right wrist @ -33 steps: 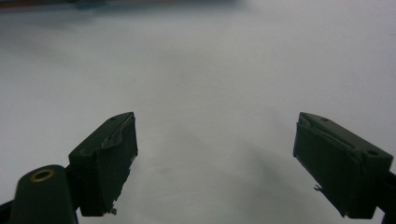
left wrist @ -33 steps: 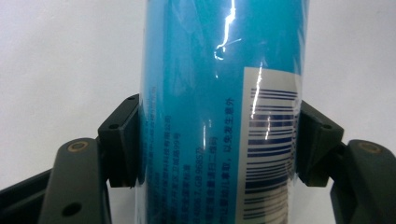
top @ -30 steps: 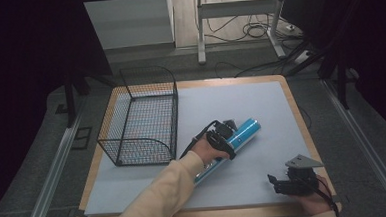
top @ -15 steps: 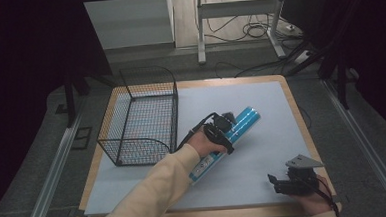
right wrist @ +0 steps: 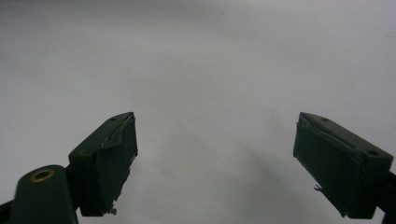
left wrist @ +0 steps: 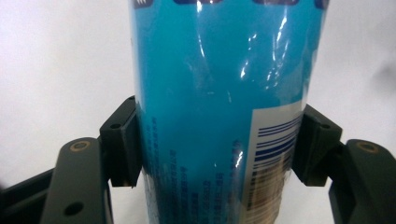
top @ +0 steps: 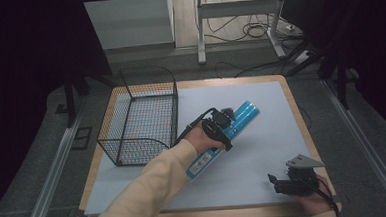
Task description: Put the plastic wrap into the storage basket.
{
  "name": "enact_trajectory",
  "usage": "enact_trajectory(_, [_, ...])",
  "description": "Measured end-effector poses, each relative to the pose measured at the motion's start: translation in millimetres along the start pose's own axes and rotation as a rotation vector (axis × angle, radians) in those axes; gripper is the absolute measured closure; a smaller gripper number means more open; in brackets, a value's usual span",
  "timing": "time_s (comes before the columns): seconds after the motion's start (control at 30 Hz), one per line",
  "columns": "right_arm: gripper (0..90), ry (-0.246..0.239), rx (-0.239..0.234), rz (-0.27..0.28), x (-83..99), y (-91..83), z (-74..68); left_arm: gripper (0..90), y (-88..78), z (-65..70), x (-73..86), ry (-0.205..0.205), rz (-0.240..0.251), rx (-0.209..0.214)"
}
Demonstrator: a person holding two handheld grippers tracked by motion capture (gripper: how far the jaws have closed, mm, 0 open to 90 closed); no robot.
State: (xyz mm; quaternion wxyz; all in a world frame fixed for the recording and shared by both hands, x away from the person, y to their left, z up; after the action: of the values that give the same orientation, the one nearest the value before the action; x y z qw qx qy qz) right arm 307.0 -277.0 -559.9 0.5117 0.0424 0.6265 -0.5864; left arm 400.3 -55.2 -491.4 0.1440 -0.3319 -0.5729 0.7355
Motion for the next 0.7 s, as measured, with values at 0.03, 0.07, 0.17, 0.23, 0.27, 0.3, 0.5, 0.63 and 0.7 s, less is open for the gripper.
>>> enact_trajectory(0.03, [13.9, -0.001, 0.000, 0.001, -0.1, -0.2, 0.0, 31.4, -4.1, -0.9, -1.3, -0.004, 0.008, -0.004])
enact_trajectory(0.07, [13.9, -0.001, 0.000, 0.001, -0.1, -0.2, 0.0, 31.4, -4.1, -0.9, -1.3, -0.004, 0.008, -0.004])
enact_trajectory(0.17, [13.9, 0.002, 0.002, 0.000, 0.0, -0.4, -0.2, 31.4, -10.0, -3.2, -3.7, -0.005, 0.022, -0.015])
enact_trajectory(0.23, [13.9, 0.000, 0.000, -0.006, 0.5, -0.2, -0.5, 31.4, -12.9, -3.5, -5.0, -0.002, 0.019, -0.015])
enact_trajectory(0.27, [13.9, 0.003, 0.000, -0.010, 0.8, 0.1, -0.7, 31.4, -14.2, -3.4, -5.7, -0.003, 0.017, -0.014])
enact_trajectory(0.3, [13.9, 0.003, 0.000, -0.010, 0.8, 0.1, -0.7, 31.4, -14.2, -3.4, -5.7, -0.003, 0.017, -0.014])
enact_trajectory(0.5, [13.9, 0.008, 0.002, -0.008, 0.6, 0.1, -0.4, 31.4, -20.9, -0.4, -11.7, 0.006, 0.024, -0.022])
enact_trajectory(0.63, [13.9, 0.006, 0.001, -0.002, 0.1, -0.7, -0.4, 31.4, -26.6, 1.4, -15.7, 0.011, 0.028, -0.028])
enact_trajectory(0.7, [13.9, 0.006, 0.002, -0.001, 0.0, -0.9, -0.5, 31.4, -27.8, 1.6, -16.3, 0.010, 0.028, -0.029])
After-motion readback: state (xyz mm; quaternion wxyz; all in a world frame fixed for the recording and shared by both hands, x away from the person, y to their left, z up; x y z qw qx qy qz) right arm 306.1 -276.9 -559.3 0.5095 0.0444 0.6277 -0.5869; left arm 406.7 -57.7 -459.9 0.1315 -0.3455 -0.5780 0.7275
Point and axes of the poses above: each handheld gripper's, and its own axes: y roughly forward along the jaws, x roughly out of its underside, z roughly to its right, the point moved 7 cm from there along y, roughly forward along the jaws, and after that the axes turned 10 degrees about -y, right-handed, at the moved point
